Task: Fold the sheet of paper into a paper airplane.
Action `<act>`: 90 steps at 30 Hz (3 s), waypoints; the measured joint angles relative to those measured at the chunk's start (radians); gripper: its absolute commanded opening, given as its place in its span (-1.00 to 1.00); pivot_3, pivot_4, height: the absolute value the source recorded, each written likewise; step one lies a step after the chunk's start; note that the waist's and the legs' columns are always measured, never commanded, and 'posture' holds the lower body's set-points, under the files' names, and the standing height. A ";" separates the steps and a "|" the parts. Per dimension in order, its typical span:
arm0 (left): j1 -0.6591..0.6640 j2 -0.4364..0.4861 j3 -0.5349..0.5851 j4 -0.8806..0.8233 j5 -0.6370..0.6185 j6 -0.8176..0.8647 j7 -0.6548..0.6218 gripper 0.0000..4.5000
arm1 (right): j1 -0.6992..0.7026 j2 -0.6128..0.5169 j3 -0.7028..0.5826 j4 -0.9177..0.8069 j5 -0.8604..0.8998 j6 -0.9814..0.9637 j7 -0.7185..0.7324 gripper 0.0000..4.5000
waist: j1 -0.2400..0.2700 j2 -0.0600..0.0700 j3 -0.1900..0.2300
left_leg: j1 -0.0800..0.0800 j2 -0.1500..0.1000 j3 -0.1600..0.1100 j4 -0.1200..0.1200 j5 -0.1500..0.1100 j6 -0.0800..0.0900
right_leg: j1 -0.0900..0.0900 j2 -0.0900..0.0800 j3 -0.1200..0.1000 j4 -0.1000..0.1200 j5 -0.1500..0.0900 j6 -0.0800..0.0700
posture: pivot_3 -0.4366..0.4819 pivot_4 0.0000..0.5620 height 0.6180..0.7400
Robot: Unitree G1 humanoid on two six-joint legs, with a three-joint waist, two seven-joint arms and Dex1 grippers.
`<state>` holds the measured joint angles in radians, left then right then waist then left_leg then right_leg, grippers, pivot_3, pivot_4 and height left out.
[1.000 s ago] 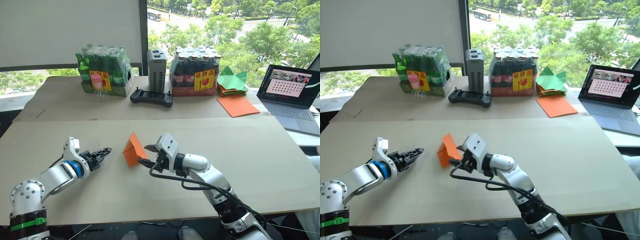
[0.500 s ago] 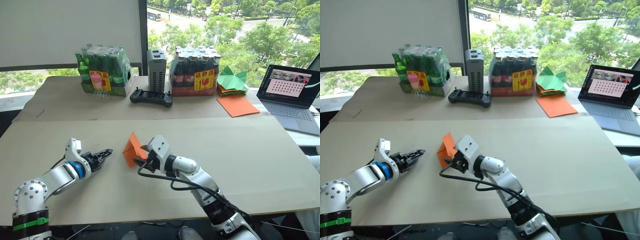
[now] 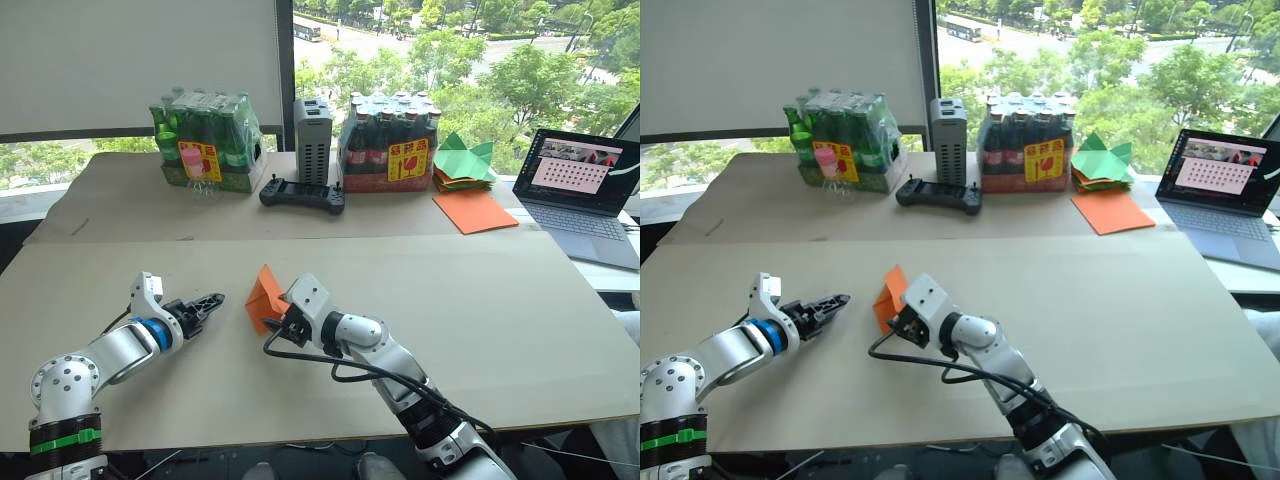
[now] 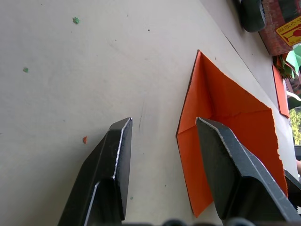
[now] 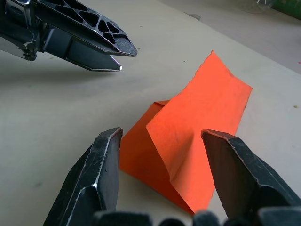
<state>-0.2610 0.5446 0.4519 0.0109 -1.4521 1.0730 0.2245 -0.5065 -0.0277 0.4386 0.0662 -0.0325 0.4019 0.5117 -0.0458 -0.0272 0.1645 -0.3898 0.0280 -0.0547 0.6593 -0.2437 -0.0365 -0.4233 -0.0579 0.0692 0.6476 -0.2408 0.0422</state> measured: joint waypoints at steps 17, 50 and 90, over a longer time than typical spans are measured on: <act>0.003 -0.007 0.001 0.000 0.006 -0.001 0.001 0.01 | -0.036 -0.049 0.004 0.025 -0.070 -0.041 -0.017 -0.97 | 0.001 0.000 0.000 | 0.000 0.000 0.000 0.000 0.000 0.000 | 0.000 0.000 0.000 0.000 0.000 0.000 | -0.05 -0.47 1.00; -0.015 -0.029 0.003 0.029 0.095 0.001 -0.081 0.01 | -0.129 -0.479 -0.103 -0.115 0.109 -0.386 0.576 -0.97 | 0.003 -0.001 0.000 | 0.000 0.000 0.000 0.000 0.000 0.000 | 0.001 0.000 0.000 -0.001 0.000 0.000 | -0.05 -0.47 1.00; -0.144 0.177 -0.437 0.011 0.763 -0.311 -0.956 -0.81 | -0.067 -0.452 0.000 0.140 -0.180 -0.746 0.402 -1.00 | 0.001 -0.001 0.001 | 0.000 0.000 0.001 0.000 0.000 0.000 | 0.001 0.000 0.000 -0.001 0.000 0.000 | -0.05 -0.47 1.00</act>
<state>-0.4045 0.7212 0.0146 0.0218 -0.6888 0.7617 -0.7313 -0.5732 -0.4792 0.4382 0.2061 -0.2123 -0.3445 0.9135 -0.0450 -0.0280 0.1651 -0.3899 0.0281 -0.0532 0.6592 -0.2437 -0.0364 -0.4223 -0.0577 0.0693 0.6464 -0.2409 0.0422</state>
